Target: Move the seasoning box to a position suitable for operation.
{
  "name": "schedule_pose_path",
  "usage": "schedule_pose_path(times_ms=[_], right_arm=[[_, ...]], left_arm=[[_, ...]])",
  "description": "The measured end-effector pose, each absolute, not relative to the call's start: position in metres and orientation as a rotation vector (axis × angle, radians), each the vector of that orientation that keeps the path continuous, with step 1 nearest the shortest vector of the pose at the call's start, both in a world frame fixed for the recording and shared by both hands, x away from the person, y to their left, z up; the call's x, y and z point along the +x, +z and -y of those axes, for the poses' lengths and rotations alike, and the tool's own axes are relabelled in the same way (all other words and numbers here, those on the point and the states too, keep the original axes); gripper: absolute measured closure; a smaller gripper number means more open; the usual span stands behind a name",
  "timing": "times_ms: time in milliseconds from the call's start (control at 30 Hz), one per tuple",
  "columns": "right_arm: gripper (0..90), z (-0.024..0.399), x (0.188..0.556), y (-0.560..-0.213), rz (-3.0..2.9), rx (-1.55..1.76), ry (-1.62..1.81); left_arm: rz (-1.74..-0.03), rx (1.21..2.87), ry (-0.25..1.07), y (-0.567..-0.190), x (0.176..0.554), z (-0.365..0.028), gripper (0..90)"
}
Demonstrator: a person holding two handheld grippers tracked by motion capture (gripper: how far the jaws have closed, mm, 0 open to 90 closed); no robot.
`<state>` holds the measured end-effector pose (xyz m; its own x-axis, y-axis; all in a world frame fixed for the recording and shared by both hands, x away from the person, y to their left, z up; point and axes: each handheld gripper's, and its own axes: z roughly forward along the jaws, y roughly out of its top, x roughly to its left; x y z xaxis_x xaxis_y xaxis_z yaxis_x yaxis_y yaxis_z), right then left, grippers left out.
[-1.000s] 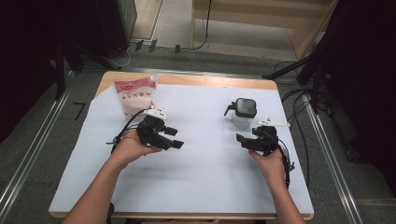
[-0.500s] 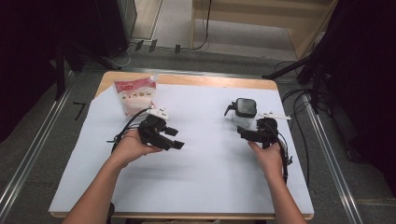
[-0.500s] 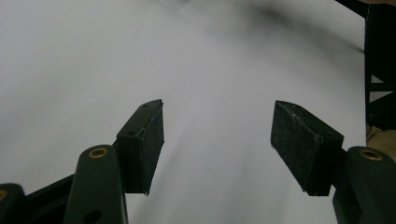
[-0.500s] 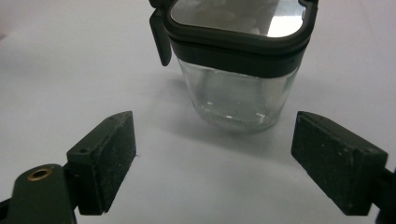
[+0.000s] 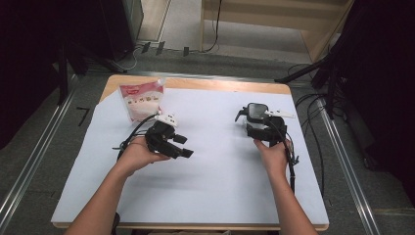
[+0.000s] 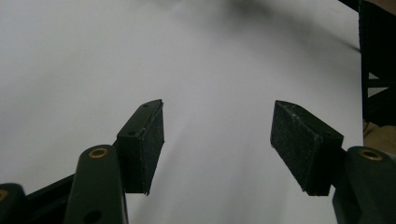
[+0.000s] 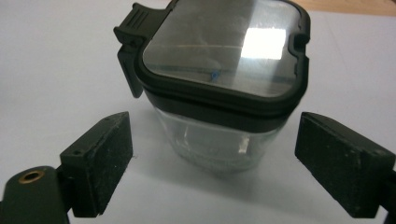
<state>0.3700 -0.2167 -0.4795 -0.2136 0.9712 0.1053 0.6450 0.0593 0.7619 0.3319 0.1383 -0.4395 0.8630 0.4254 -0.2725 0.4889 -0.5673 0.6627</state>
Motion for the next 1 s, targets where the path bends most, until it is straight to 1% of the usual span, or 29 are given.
schedule_pose_path(times_ms=[367, 400, 433, 467, 500, 533, 567, 700, 900, 1000], right_arm=[[11.0, 0.206, 0.389, -0.493, -1.783, 1.656, 0.998], [10.0, 0.206, 0.391, -0.495, -1.775, 1.647, 0.997], [7.1, 0.207, 0.393, -0.498, -1.760, 1.625, 1.010], [7.1, 0.207, 0.393, -0.498, -1.760, 1.625, 1.010], [3.6, 0.206, 0.394, -0.500, -1.729, 1.619, 0.991], [3.6, 0.206, 0.394, -0.500, -1.729, 1.619, 0.991], [5.3, 0.204, 0.396, -0.503, -1.710, 1.620, 1.009], [6.9, 0.204, 0.400, -0.505, -1.691, 1.656, 1.041], [11.9, 0.198, 0.403, -0.505, -1.672, 1.624, 1.006], [12.4, 0.199, 0.402, -0.504, -1.677, 1.609, 0.998]], left_arm=[[-0.672, 2.214, -0.124, -0.439, 0.335, -0.143, 36.1], [-0.675, 2.218, -0.121, -0.439, 0.335, -0.143, 36.1], [-0.669, 2.218, -0.130, -0.440, 0.335, -0.143, 36.1], [-0.669, 2.218, -0.130, -0.440, 0.335, -0.143, 36.1], [-0.672, 2.225, -0.130, -0.440, 0.335, -0.144, 36.0], [-0.671, 2.228, -0.128, -0.440, 0.335, -0.144, 36.0], [-0.672, 2.228, -0.129, -0.441, 0.335, -0.143, 36.1], [-0.666, 2.230, -0.132, -0.441, 0.336, -0.143, 36.1], [-0.682, 2.220, -0.137, -0.441, 0.337, -0.145, 36.1], [-0.678, 2.220, -0.130, -0.441, 0.337, -0.145, 36.1]])
